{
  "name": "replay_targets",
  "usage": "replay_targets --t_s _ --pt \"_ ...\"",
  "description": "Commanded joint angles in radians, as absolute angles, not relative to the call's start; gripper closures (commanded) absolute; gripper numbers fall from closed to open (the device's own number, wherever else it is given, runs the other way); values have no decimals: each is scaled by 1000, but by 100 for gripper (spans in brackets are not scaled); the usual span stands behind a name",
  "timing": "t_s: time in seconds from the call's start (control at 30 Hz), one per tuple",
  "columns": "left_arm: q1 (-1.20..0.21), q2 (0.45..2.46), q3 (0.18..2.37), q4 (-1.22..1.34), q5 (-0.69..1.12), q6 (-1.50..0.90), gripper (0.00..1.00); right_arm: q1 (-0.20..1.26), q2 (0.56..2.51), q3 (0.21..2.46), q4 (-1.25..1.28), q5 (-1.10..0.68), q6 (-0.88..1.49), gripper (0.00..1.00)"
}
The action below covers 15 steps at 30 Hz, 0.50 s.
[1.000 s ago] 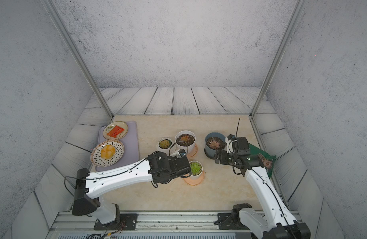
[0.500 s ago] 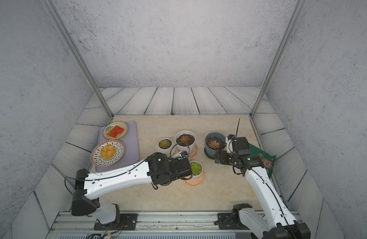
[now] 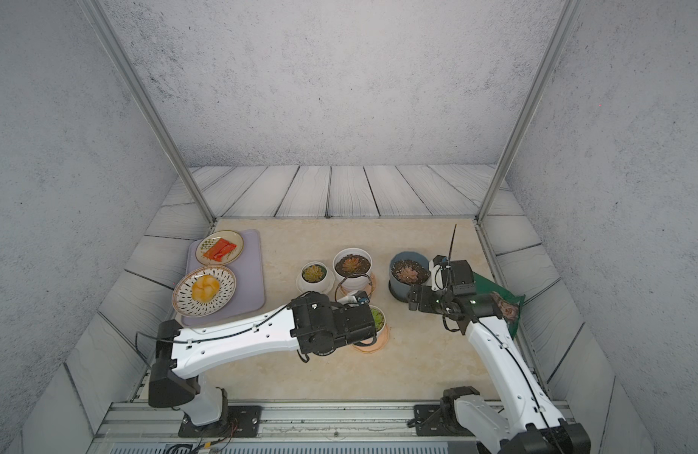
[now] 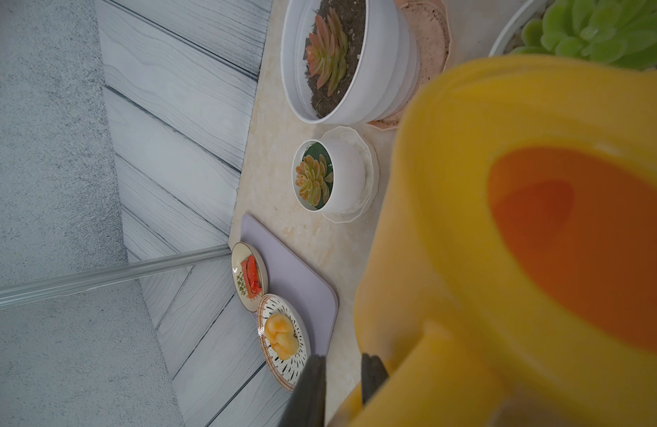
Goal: Water the succulent around the soil edge
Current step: Water the soil of the potted plant with water.
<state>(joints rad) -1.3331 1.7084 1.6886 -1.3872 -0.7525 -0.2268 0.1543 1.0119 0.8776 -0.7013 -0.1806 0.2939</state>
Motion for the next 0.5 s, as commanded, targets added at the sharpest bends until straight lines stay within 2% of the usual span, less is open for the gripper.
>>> replay_targets --t_s 0.0,0.47 --pt "-1340 1724 1734 -1390 -766 -212 100 159 1013 904 -716 -169 282 7" --pt "-1341 1769 1790 -1354 -784 -174 100 158 1010 903 -715 -170 282 7"
